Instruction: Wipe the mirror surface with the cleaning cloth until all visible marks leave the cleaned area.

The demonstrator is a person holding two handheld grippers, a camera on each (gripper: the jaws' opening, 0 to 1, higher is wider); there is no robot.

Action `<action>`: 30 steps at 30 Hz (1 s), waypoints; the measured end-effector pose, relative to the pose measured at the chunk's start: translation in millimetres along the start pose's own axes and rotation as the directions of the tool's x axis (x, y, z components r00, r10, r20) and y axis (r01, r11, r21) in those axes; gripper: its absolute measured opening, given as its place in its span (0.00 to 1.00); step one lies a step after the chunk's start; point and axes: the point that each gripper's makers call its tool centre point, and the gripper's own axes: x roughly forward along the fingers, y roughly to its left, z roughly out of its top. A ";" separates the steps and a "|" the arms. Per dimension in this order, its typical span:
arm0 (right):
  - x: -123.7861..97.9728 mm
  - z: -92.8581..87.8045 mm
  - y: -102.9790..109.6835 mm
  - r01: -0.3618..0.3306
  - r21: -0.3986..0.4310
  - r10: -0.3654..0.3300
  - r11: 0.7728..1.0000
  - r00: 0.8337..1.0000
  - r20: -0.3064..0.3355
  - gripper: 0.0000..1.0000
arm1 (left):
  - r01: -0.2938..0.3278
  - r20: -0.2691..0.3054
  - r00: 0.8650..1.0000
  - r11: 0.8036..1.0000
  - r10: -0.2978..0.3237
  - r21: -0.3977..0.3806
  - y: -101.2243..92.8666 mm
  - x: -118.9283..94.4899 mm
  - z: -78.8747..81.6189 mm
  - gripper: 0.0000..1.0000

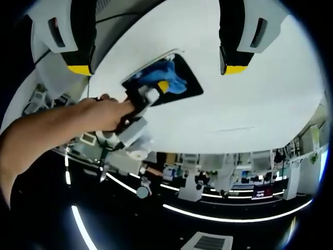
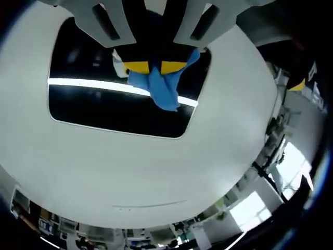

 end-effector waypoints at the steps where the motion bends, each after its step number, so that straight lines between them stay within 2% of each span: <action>1: -1.0 -2.3 1.1 0.000 0.003 0.000 1.000 1.000 -0.003 0.00 | -0.001 0.000 1.000 1.000 0.001 -0.001 0.1 0.0 0.1 0.99; 18: -11.3 -27.2 12.0 -0.028 0.050 0.028 0.998 1.000 -0.013 0.00 | 0.002 0.011 1.000 1.000 -0.002 0.028 -3.2 -1.2 2.0 0.99; 30: -15.0 -36.2 17.4 -0.049 0.068 0.051 0.996 0.998 -0.021 0.00 | 0.018 0.009 1.000 1.000 -0.018 0.024 -5.4 -1.0 2.2 0.99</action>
